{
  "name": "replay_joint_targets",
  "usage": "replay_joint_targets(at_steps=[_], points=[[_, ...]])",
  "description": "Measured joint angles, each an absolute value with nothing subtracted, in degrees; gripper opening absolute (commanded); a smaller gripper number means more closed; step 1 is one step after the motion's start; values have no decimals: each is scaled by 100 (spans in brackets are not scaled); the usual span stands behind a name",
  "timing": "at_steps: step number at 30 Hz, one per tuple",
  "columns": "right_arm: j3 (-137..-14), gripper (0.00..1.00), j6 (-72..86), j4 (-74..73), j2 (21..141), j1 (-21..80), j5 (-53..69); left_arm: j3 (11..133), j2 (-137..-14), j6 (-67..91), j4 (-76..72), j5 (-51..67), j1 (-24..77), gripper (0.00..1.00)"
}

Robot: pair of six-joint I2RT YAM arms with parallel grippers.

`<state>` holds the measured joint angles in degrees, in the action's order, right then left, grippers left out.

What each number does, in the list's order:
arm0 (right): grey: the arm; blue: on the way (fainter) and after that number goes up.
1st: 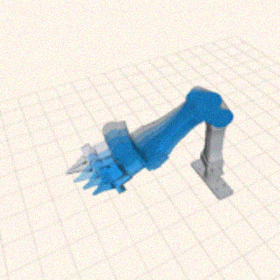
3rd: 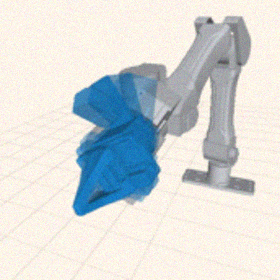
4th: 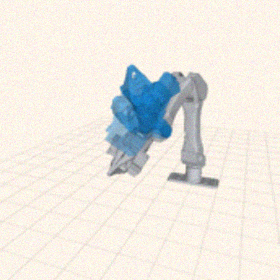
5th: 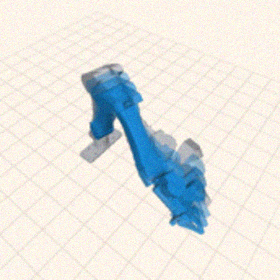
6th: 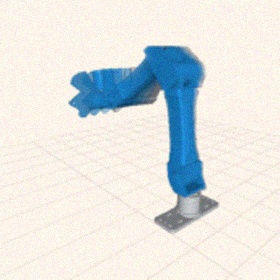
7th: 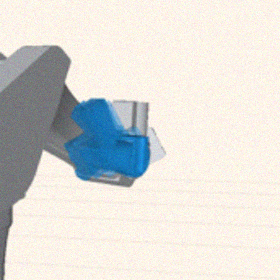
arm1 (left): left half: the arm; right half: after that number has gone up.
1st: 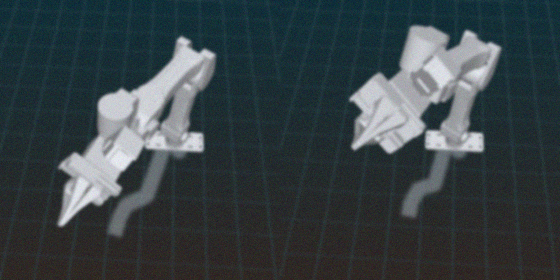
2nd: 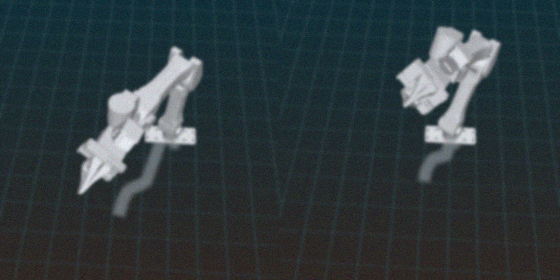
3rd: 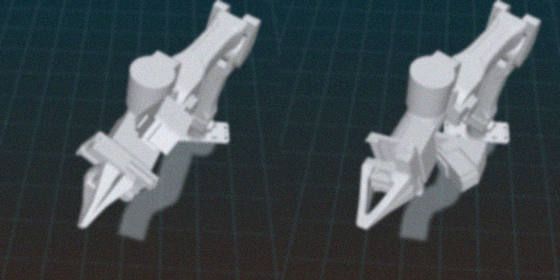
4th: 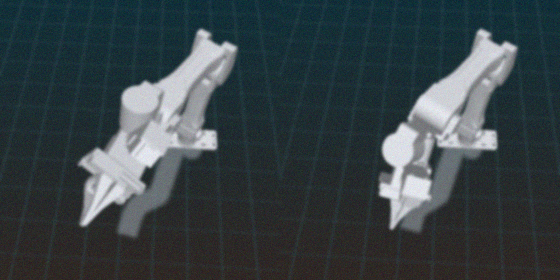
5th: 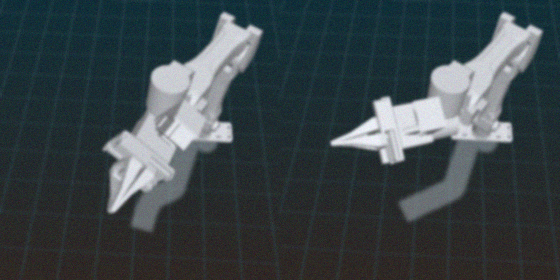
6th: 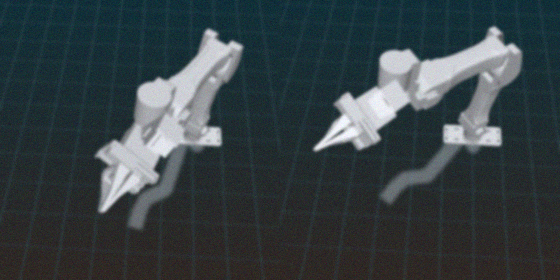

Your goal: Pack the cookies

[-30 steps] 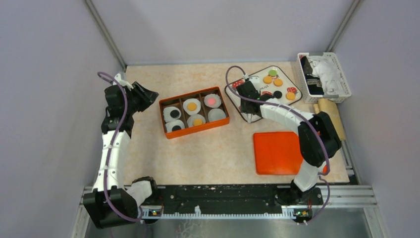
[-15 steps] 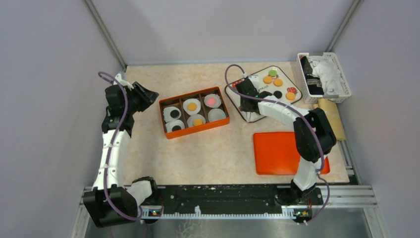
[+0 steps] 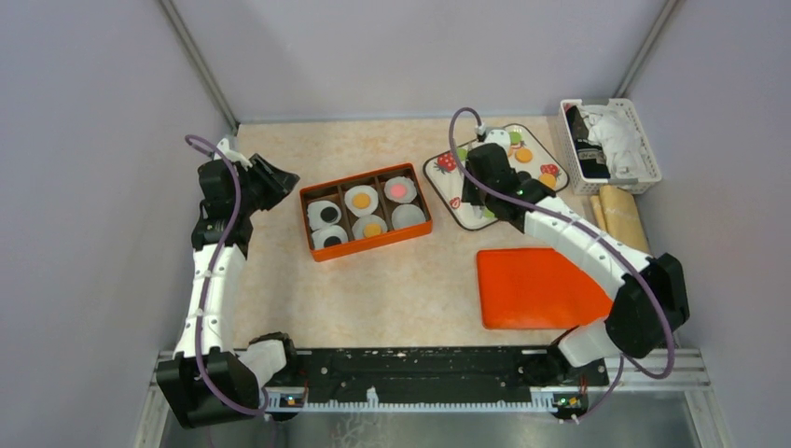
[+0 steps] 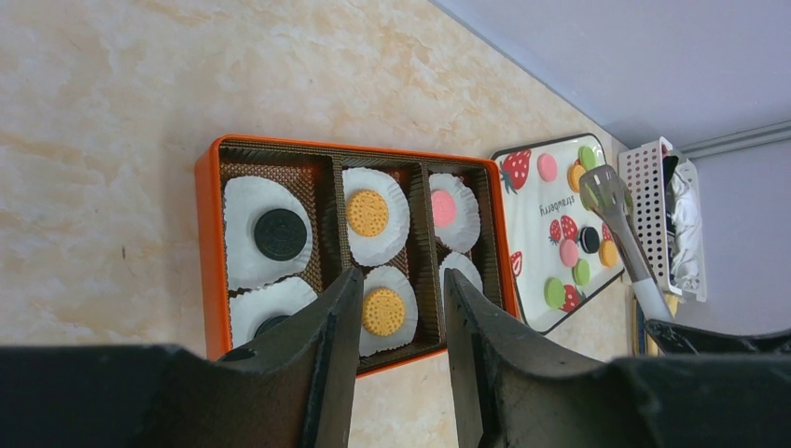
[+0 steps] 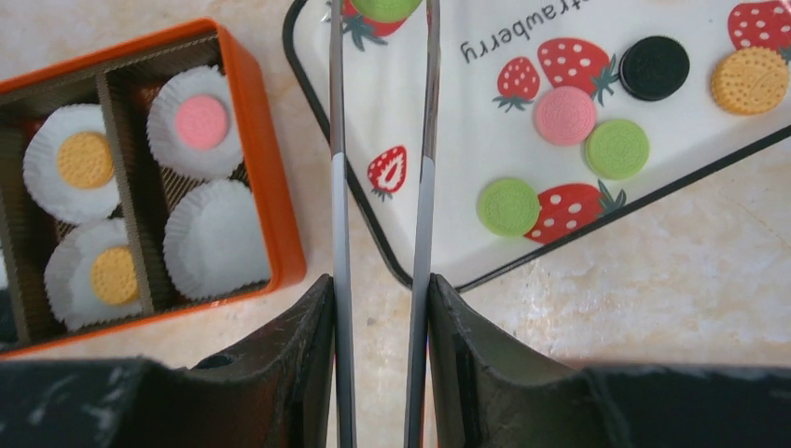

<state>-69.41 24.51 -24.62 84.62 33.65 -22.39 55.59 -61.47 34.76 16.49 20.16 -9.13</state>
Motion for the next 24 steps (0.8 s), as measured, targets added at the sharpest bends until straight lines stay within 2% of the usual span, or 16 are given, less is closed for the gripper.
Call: replay_joint_targets(at_steps=[7,16,24], points=[[-6751,0,2440,-2812,7926,3964,-2139,5559,-6145,3481,1649,2032,-913,44],[-6479,0,2582,-3048,7872,5835,-2141,5559,-6123,3483,1651,2117,-913,44],[-6112,0,2692,-2945,8036,5861,-2453,5559,-5977,3483,1667,2121,-913,44]])
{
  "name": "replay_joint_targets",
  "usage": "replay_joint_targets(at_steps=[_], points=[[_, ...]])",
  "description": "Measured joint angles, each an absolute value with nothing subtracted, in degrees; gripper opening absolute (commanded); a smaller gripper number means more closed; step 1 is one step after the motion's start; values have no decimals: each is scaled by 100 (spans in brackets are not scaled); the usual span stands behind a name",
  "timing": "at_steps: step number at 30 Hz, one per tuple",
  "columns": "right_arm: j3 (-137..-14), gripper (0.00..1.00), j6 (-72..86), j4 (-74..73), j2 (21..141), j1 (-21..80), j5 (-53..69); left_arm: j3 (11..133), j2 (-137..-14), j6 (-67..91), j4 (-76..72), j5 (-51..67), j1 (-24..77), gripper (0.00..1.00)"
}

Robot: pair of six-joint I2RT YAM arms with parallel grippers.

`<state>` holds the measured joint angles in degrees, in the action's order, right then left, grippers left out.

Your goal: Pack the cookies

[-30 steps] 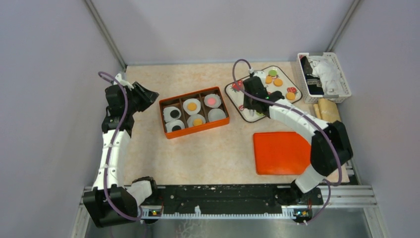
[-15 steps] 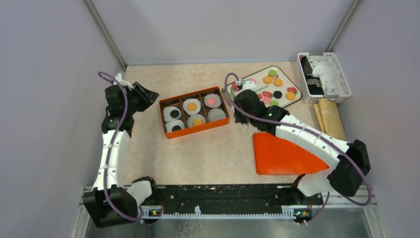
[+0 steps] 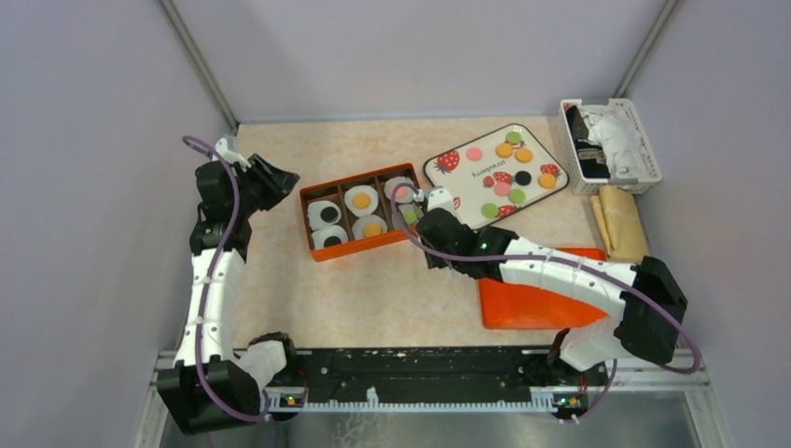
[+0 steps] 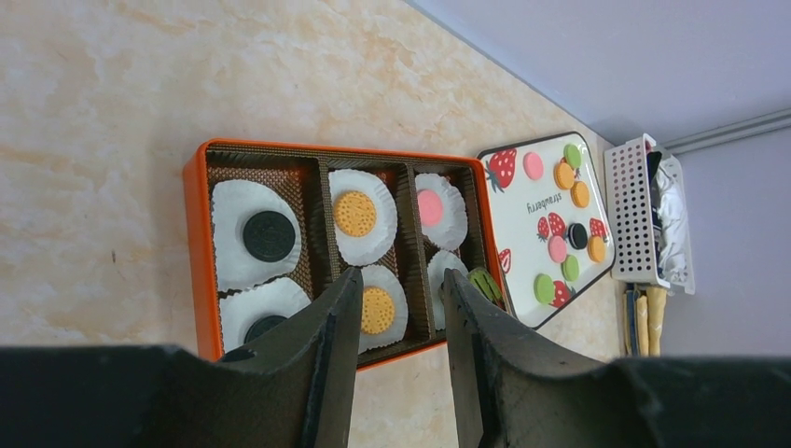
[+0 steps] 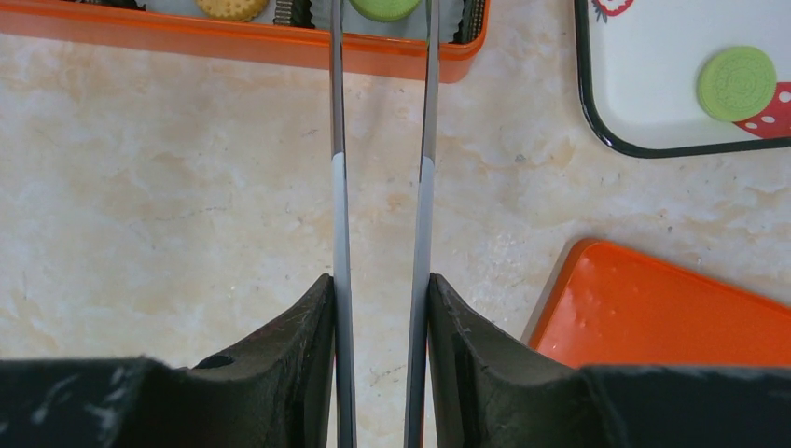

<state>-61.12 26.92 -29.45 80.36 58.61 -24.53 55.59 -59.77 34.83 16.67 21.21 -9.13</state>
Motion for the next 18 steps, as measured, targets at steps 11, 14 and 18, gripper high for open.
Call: replay_joint_targets(at_steps=[11,14,18], points=[[-5907,32,2895,-2816,8031,5878,-2596,5559,-5961,3481,1673,2119,-913,45],[-5651,33,3011,-2783,7878,5881,-2589,5559,-5961,3479,1671,2121,-913,45],[-5463,38,3166,-2777,7686,5892,-2580,5559,-5961,3479,1671,2123,-913,46]])
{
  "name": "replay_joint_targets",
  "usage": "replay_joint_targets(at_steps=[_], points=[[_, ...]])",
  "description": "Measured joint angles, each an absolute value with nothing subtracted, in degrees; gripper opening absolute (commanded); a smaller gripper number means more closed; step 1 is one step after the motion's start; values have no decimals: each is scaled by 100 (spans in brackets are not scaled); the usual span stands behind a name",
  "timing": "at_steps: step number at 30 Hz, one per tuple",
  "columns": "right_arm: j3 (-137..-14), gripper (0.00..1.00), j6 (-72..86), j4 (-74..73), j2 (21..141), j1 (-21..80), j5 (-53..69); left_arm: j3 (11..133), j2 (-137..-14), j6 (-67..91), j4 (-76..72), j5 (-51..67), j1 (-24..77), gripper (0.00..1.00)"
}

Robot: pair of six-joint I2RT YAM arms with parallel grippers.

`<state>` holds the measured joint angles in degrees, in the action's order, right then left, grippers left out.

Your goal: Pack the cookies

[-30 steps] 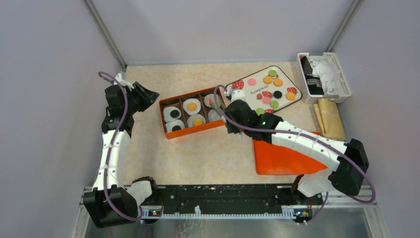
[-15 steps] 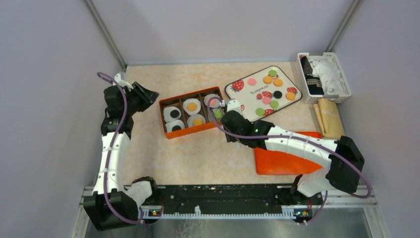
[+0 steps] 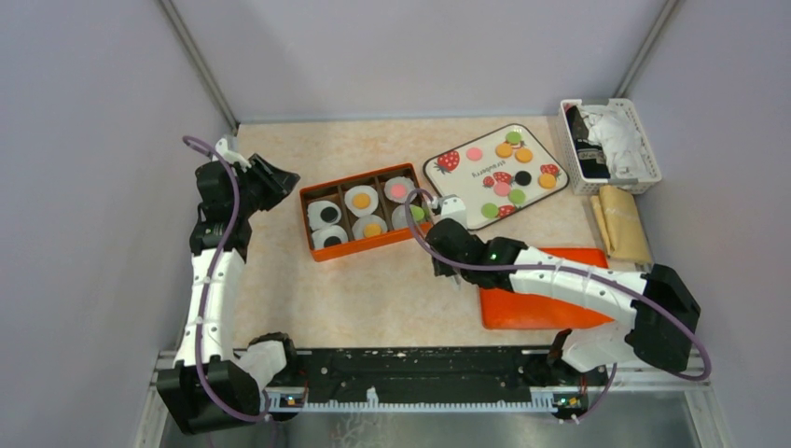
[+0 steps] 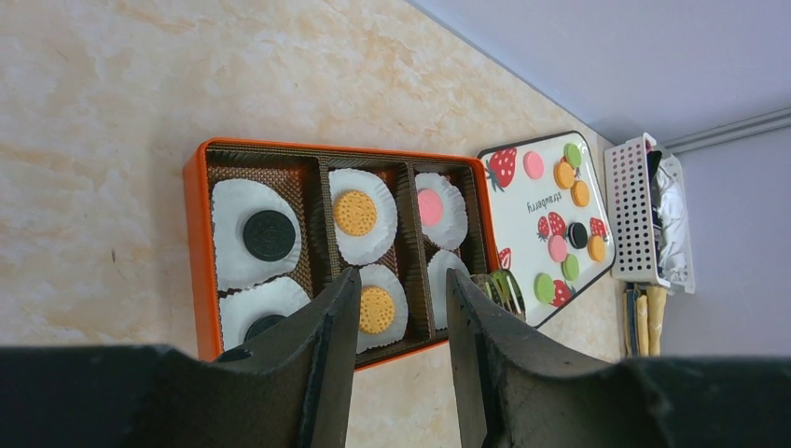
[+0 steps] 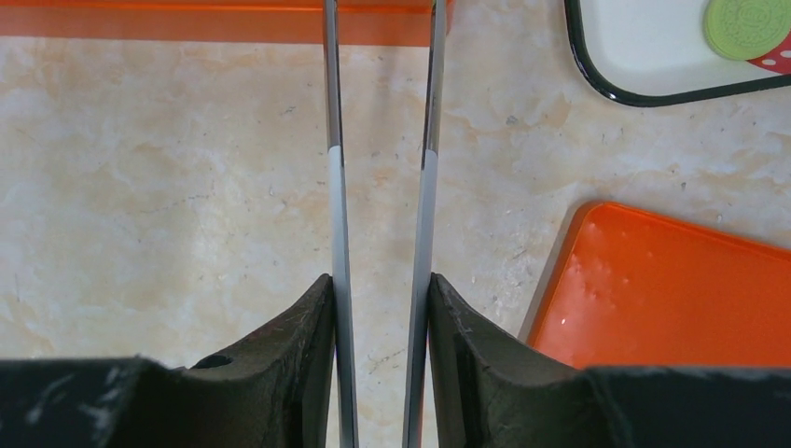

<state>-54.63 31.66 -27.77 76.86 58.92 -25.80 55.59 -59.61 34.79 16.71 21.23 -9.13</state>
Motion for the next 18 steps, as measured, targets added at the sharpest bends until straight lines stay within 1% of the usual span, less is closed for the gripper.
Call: replay_joint_targets(at_steps=[3,9,10,12,14,17,18], points=[[-5387,43,3240,-2742,7579,5909,-2578,5559,-5959,3481,1671,2130,-913,46],[-5321,43,3308,-2740,7546,5916,-2567,5559,-5894,3479,1671,2150,-913,47],[-5321,42,3312,-2729,7546,5916,-2567,5559,-5876,3479,1671,2154,-913,47],[-5321,34,3321,-2727,7546,5916,-2567,5559,-5852,3479,1669,2161,-913,47],[-5304,17,3332,-2689,7546,5916,-2580,5559,-5830,3476,1671,2161,-913,47],[-5183,5,3369,-2567,7540,5916,-2609,5559,-5822,3476,1669,2161,-913,46],[-5133,4,3378,-2530,7533,5916,-2624,5559,-5822,3476,1671,2161,-913,46]])
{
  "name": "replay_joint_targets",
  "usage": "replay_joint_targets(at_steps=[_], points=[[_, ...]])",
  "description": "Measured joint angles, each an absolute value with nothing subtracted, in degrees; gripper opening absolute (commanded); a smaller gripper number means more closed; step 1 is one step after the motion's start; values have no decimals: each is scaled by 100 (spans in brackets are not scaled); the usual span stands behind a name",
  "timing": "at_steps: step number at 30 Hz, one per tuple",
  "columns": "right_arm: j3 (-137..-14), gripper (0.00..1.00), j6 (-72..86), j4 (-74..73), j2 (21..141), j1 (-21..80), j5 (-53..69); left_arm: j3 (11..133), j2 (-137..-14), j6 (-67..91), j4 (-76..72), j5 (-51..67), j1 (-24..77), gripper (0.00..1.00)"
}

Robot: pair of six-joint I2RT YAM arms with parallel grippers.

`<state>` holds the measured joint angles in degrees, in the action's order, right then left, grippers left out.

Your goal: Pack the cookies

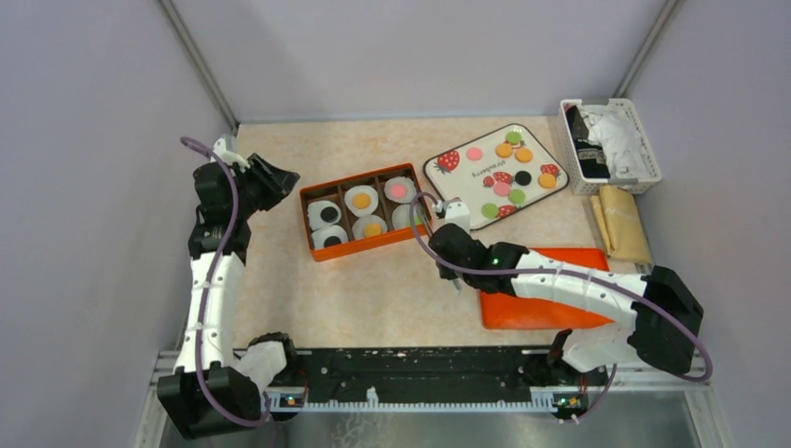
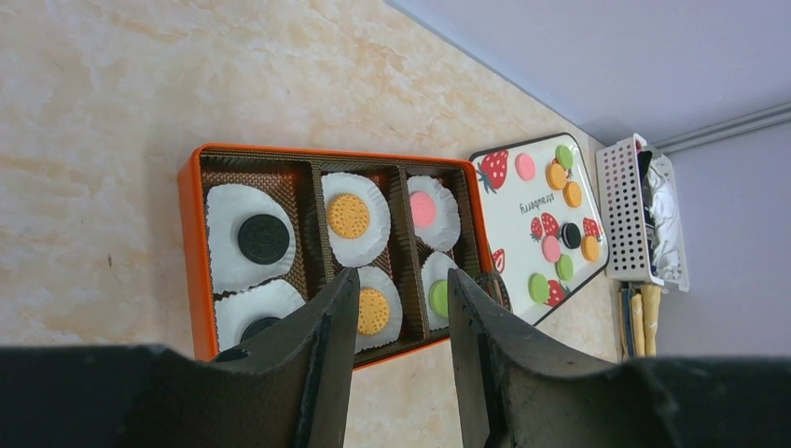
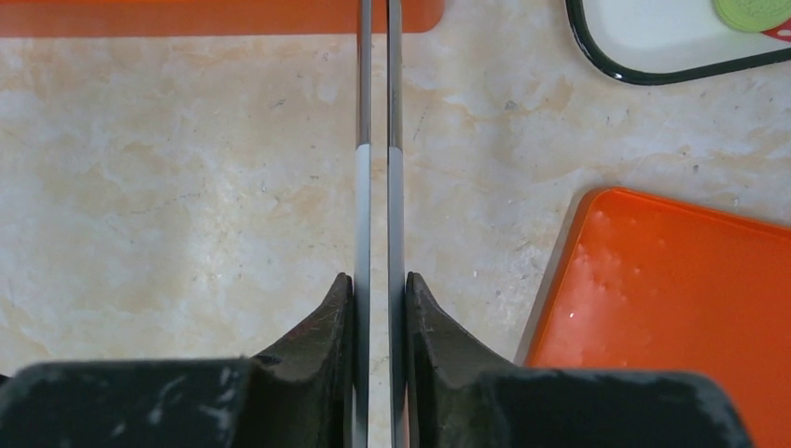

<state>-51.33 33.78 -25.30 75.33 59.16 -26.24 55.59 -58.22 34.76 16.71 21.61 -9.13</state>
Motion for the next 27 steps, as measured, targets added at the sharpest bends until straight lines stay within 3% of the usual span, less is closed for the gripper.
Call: replay_joint_targets(at_steps=[2,12,22,27], points=[[-5083,0,3404,-2497,7509,5916,-2637,5559,-5822,3476,1669,2161,-913,46],[-5022,0,3479,-2860,6643,6141,-2998,5553,-5822,3479,1647,2161,-913,41],[-5011,0,4696,-4567,5961,6143,-3913,5461,-6014,3494,1511,2366,-886,1],[-4984,0,4908,-5144,5839,5553,-4021,5463,-6202,3487,1474,2418,-738,0]])
